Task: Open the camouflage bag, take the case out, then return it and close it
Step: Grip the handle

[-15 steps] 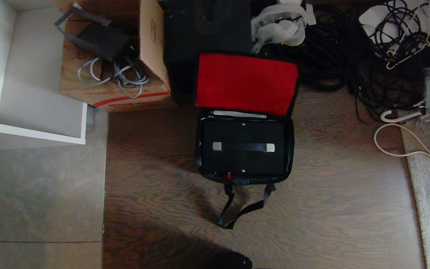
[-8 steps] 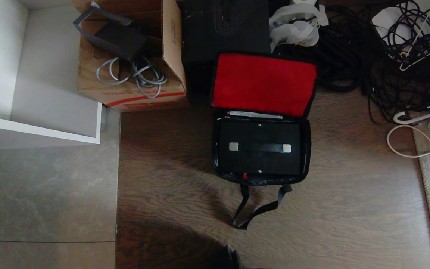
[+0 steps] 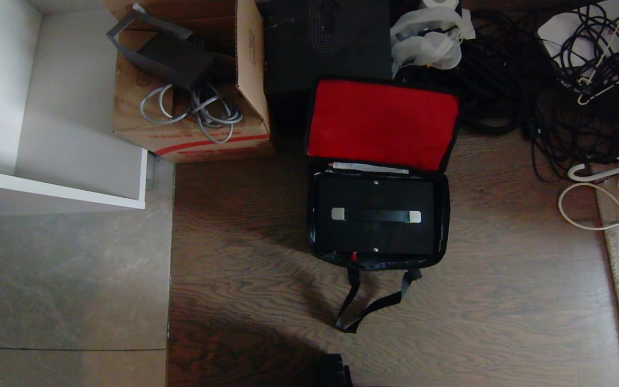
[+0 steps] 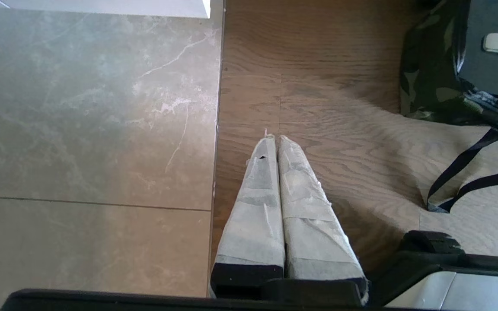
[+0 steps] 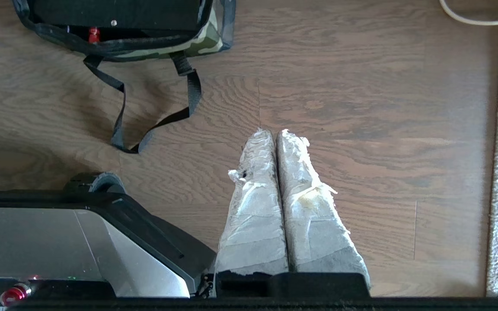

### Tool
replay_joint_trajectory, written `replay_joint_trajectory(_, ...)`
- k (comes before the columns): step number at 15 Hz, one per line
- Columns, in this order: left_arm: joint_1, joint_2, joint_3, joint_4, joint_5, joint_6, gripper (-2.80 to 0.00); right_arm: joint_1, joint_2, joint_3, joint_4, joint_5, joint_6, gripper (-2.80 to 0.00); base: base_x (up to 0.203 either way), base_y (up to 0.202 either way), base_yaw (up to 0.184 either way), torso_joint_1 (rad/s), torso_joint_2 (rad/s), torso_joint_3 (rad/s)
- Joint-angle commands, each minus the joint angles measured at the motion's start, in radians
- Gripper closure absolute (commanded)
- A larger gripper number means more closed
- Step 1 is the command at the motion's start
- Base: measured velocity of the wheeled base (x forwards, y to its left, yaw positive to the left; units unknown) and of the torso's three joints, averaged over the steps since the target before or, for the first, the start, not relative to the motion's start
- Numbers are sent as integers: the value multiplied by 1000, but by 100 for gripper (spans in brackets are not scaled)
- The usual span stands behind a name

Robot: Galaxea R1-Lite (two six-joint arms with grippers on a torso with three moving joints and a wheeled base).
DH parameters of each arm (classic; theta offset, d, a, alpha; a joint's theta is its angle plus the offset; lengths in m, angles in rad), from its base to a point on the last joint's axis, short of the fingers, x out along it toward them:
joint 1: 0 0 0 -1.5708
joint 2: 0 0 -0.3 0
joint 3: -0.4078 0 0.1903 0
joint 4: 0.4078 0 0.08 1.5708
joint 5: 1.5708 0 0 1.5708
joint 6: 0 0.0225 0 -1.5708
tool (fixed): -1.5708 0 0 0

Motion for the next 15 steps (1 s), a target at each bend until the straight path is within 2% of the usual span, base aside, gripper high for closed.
replay_joint_trajectory(1,0,0,11,0,0,-1,0,0,1,0,1,1,0,0,0,0,0,0,0,0)
replay_joint_trajectory(11,-1,0,11,-1,0,-1,0,0,1,0,1,1,0,0,0,0,0,0,0,0)
replay_joint_trajectory(15,-1,0,11,-2,0,-1,0,0,1,0,1,1,0,0,5,120,-1,5,5,0)
